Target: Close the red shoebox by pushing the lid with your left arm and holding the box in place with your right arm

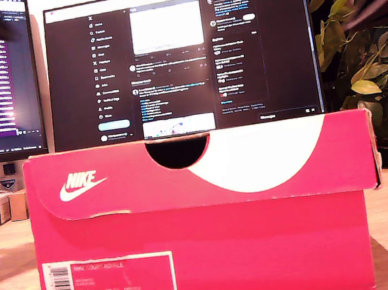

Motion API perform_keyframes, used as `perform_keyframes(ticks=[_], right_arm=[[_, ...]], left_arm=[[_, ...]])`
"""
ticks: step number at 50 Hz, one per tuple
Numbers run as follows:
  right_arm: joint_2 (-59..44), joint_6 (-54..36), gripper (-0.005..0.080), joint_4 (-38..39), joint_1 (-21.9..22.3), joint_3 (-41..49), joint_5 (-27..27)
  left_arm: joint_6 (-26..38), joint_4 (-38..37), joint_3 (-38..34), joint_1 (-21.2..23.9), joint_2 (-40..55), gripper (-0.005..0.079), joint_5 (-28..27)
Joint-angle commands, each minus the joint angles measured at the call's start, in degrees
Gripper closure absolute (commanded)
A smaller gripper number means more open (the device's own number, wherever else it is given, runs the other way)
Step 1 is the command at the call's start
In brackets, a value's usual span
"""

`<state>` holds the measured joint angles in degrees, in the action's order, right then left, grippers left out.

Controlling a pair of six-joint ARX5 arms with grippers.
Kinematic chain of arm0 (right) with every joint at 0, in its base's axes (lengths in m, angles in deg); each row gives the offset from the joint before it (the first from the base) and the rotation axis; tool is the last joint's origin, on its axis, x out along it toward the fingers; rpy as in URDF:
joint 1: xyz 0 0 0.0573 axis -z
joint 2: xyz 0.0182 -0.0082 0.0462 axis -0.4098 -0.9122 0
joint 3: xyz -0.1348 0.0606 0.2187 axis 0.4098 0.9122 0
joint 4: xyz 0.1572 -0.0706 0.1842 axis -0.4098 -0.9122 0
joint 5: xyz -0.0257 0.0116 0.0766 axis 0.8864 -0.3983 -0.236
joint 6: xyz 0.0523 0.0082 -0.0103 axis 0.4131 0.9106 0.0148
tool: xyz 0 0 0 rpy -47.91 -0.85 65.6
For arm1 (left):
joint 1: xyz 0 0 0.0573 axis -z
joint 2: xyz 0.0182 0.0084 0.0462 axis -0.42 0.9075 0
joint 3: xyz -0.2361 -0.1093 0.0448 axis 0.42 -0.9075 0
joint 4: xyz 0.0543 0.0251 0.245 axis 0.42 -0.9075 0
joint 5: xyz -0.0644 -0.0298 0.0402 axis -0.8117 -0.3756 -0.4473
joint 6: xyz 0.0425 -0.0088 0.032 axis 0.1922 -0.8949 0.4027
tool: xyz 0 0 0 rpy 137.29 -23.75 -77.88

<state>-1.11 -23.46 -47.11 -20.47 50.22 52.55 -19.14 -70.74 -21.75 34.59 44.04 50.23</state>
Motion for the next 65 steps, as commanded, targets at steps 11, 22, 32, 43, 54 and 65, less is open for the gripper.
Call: perform_keyframes(ticks=[11, 22, 32, 43, 54, 65], right_arm=[[0.61, 2.03, 0.0764, 0.44, 4.33, 0.39, 2.58], [4.68, 0.33, 0.0764, 0.83, 4.52, 0.39, 11.63], [10.16, -3.43, 0.0764, -1.53, 3.58, 0.42, 18.27], [16.20, -5.99, 0.0764, -4.04, 0.09, 0.63, 21.99], [21.49, -7.21, 0.0764, -2.01, -2.78, 3.23, 26.71], [29.40, -9.57, 0.0764, 5.84, -4.02, 11.80, 28.06]], left_arm=[[0.70, -1.03, -0.57, -6.97, -3.45, 0.0761, 0.02], [1.92, -2.73, -0.57, -8.90, -5.66, 0.0761, 2.95], [2.29, -2.71, -2.19, -9.38, -7.34, 0.0761, 3.45], [0.94, -0.09, -10.49, -9.20, -14.99, 0.0761, 4.50], [0.92, 3.54, -15.54, -9.20, -22.32, 0.0761, 5.99], [0.46, 9.16, -18.53, -7.87, -25.53, 0.0761, 7.91]])
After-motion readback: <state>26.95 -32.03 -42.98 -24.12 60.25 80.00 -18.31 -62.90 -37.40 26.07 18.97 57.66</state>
